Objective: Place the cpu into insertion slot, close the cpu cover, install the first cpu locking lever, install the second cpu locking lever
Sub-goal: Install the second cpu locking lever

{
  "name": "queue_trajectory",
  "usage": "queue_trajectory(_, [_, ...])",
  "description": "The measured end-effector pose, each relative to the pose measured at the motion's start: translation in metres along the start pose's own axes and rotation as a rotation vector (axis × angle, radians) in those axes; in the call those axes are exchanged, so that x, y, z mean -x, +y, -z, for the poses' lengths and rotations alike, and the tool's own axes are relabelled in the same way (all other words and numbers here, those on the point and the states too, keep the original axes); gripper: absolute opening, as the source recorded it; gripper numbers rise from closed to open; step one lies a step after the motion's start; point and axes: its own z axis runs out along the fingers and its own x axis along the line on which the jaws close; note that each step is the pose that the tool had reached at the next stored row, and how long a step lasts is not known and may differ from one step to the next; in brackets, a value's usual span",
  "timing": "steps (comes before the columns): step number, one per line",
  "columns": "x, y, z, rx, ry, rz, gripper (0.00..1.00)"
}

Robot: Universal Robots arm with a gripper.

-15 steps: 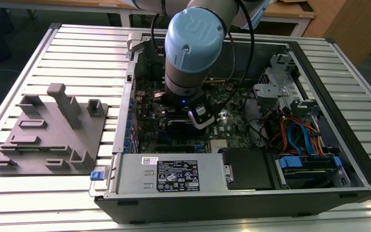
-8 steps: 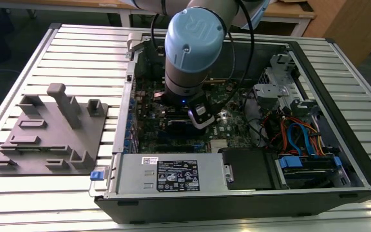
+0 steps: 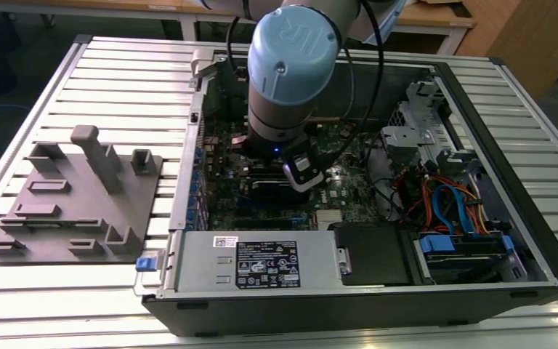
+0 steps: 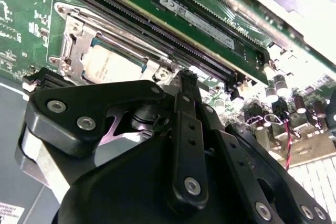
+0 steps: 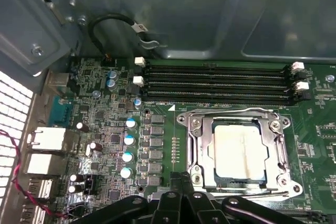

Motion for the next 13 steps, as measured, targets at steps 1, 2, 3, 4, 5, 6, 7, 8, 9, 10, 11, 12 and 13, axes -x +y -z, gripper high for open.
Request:
queue_trajectory(1, [0.0000,0.0005,0.0011,0.0001,0.0000,0.000,0.11])
queue_trajectory(2, [0.0000,0.0009,0.0023,-0.0001,0.0000,0.000,0.11])
queue_trajectory(3, [-0.0001,0.0014,0.0035,0.0000,0.0000,0.000,0.11])
queue_trajectory(4, [-0.0001,0.0019,0.0047,0.0000,0.0000,0.000,0.11])
queue_trajectory(5, [-0.0001,0.0024,0.0060,0.0000,0.0000,0.000,0.11])
queue_trajectory(6, [-0.0001,0.0028,0.0071,-0.0002,0.0001,0.000,0.11])
queue_trajectory(7, [-0.0001,0.0029,0.0072,0.0002,-0.0001,0.000,0.11])
queue_trajectory(8, [-0.0001,0.0029,0.0072,0.0003,-0.0001,0.000,0.11])
queue_trajectory(9, [-0.0001,0.0030,0.0072,0.0003,-0.0002,0.000,0.11])
queue_trajectory(10, [-0.0001,0.0031,0.0078,0.0000,0.0000,0.000,0.11])
queue_trajectory(11, [-0.0001,0.0033,0.0082,0.0000,0.0000,0.000,0.11])
queue_trajectory(12, [-0.0001,0.0033,0.0082,0.0000,-0.0001,0.000,0.11])
queue_trajectory(13, [-0.0001,0.0033,0.0083,0.0000,0.0000,0.000,0.11])
